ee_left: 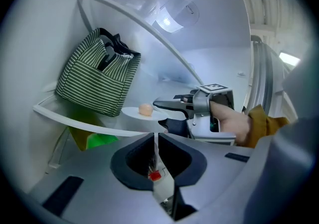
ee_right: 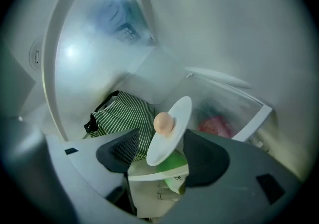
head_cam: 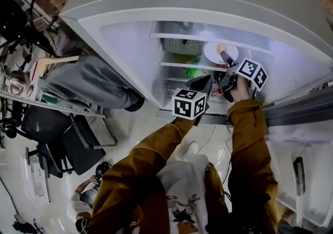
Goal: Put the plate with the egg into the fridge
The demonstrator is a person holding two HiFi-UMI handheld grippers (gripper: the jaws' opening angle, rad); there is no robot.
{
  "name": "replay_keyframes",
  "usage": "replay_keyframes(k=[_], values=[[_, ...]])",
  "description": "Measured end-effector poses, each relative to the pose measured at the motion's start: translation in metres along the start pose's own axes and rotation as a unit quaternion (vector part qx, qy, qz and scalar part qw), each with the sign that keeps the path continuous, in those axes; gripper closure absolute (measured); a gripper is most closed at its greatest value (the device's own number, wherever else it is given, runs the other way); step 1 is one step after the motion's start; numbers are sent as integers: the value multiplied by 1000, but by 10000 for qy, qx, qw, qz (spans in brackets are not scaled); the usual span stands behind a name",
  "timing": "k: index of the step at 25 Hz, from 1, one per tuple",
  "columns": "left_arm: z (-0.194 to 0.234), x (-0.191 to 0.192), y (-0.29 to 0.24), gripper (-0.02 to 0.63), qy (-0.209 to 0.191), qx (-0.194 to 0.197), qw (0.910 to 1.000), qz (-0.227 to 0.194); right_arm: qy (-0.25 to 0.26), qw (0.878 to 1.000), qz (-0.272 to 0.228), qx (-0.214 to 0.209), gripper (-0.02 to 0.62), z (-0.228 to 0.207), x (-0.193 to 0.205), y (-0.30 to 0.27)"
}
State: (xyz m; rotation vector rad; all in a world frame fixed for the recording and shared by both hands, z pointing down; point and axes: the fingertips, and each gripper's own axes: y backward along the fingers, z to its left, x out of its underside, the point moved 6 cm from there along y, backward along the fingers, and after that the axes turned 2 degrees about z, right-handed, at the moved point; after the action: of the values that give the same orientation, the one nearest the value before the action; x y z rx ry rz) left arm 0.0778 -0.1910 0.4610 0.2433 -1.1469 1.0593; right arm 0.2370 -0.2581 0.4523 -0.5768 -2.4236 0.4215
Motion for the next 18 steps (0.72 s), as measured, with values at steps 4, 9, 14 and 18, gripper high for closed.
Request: replay_keyframes(k=[4, 9, 14, 18], values=[[6, -4, -13, 595, -109, -20, 9999, 26, -12, 10000, -3, -56, 331, 1, 1, 1], [8, -13, -30, 595, -272, 24, 9996, 30, -37, 9999, 18, -127, 331, 2, 4, 2], [3, -23, -50, 594, -480, 116, 9987, 115, -114, 9996, 85, -234, 331, 4, 5, 4], [1, -26, -64, 594, -543, 209, 9981, 189, -187, 9992, 137, -335, 331, 6, 9, 5]])
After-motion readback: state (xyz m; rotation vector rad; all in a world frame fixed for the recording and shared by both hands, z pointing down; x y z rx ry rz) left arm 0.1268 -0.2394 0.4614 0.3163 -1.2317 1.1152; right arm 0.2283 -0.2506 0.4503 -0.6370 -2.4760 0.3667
